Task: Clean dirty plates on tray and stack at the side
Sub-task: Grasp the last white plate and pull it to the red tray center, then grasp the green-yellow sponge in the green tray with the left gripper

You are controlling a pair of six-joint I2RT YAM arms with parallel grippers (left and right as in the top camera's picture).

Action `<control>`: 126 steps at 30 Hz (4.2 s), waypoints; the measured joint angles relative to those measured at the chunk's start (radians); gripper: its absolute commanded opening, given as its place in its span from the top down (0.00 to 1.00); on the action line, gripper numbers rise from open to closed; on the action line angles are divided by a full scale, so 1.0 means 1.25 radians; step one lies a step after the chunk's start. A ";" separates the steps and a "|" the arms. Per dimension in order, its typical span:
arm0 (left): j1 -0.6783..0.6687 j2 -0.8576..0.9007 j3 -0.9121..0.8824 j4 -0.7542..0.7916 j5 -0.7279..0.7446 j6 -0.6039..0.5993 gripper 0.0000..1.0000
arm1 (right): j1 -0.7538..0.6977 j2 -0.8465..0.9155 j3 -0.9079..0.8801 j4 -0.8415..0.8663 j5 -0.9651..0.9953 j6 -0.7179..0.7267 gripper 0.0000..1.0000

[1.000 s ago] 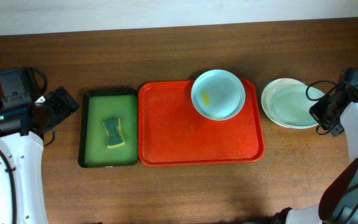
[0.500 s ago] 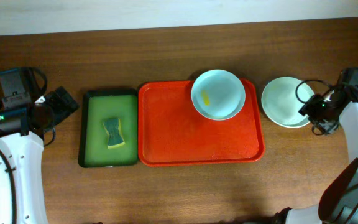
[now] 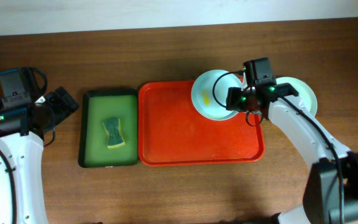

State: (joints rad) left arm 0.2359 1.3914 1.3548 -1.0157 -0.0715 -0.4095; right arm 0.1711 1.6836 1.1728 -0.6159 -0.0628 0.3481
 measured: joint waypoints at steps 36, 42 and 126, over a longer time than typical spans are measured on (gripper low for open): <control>0.000 0.000 0.000 0.001 0.000 0.000 0.01 | -0.014 0.111 0.001 -0.024 -0.101 -0.036 0.48; 0.000 0.000 0.000 0.001 0.000 0.000 0.01 | -0.014 0.144 0.001 0.016 -0.058 -0.047 0.72; -0.266 0.364 -0.176 0.206 0.009 0.052 0.60 | 0.061 0.146 0.118 -0.243 -0.131 -0.137 0.43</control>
State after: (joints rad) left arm -0.0971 1.8462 1.1343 -0.7578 -0.0608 -0.3450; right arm 0.2478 1.8656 1.3209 -0.9195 -0.2260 0.1764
